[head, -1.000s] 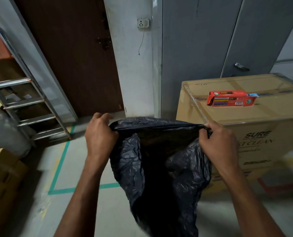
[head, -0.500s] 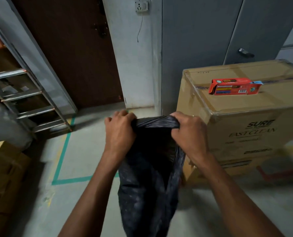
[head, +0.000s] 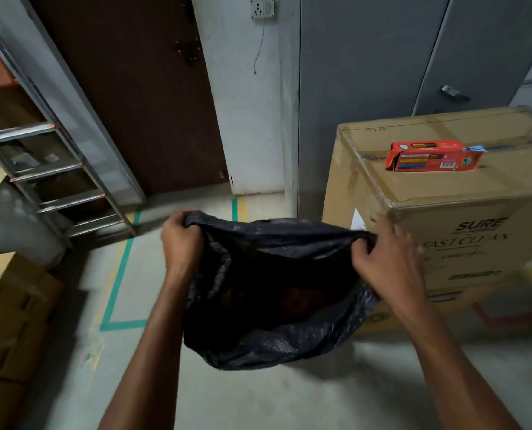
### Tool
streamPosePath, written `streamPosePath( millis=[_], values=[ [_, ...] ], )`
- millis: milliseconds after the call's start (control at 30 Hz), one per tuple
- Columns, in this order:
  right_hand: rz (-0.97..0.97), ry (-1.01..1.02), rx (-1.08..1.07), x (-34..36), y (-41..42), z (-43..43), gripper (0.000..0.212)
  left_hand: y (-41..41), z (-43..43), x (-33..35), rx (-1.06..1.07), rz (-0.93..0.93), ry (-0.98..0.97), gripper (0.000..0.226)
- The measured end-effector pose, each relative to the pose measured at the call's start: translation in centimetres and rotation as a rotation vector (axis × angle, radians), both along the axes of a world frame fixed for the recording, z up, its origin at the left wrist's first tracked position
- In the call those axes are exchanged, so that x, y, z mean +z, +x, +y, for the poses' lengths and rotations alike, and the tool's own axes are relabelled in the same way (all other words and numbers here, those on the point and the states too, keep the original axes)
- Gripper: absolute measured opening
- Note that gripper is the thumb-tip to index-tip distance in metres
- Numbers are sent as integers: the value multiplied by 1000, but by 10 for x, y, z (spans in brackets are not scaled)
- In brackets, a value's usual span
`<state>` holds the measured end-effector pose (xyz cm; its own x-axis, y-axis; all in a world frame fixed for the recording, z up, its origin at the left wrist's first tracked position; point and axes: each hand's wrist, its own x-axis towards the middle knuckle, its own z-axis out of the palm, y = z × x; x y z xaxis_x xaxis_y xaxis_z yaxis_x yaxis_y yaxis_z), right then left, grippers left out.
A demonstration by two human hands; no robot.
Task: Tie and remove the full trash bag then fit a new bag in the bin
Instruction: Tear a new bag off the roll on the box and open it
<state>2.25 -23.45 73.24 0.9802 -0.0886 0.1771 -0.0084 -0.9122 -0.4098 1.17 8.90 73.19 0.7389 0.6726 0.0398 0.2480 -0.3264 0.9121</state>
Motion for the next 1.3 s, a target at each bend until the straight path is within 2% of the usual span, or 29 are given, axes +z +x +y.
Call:
streamPosePath(
  millis=[100, 167, 233, 333, 367, 467, 567, 700, 800, 933, 1000, 1067, 1100, 1133, 1200, 1233, 1300],
  values=[
    [22, -4, 236, -7, -6, 35, 105, 12, -35, 2, -181, -1, 47, 35],
    [-33, 53, 383, -13, -9, 68, 120, 17, -57, 1, -266, 12, 152, 24],
    [-90, 87, 424, -18, -7, 97, 110, 20, -73, 3, -333, 33, 286, 16],
    [-261, 166, 344, -14, 11, 108, 50, 16, -77, 2, -382, 44, 614, 15],
    [-296, 174, 298, -12, 17, 105, 37, 15, -70, 1, -398, 27, 735, 20],
    [-321, 188, 210, -6, 30, 85, 32, 16, -43, -2, -380, 56, 955, 33],
    [-339, 245, 144, -5, 37, 66, 29, 15, -18, -4, -230, 137, 992, 31],
    [-203, 367, 32, -13, 52, 45, 23, 8, 11, -6, -75, 208, 869, 39],
    [-31, 543, -53, -23, 66, 29, 21, 3, 30, -12, -21, 216, 669, 42],
    [25, 726, -129, -37, 70, 14, 22, -4, 40, -35, 135, 169, 399, 38],
    [59, 824, -137, -45, 68, 12, 27, -2, 40, -51, 164, 155, 67, 36],
    [97, 875, -135, -54, 65, 14, 29, 5, 33, -61, 162, 83, -425, 35],
    [107, 870, -132, -59, 64, 16, 27, 9, 29, -65, 173, 37, -601, 33],
    [106, 846, -124, -63, 63, 17, 23, 12, 23, -68, 179, 12, -679, 30],
    [105, 786, -86, -68, 59, 19, 11, 16, 12, -73, 165, 29, -607, 25],
    [101, 765, -54, -70, 56, 19, 4, 16, 8, -75, 149, 47, -478, 24],
    [62, 677, 23, -74, 52, 17, 13, 15, 3, -80, 65, 60, -172, 26]
  ],
)
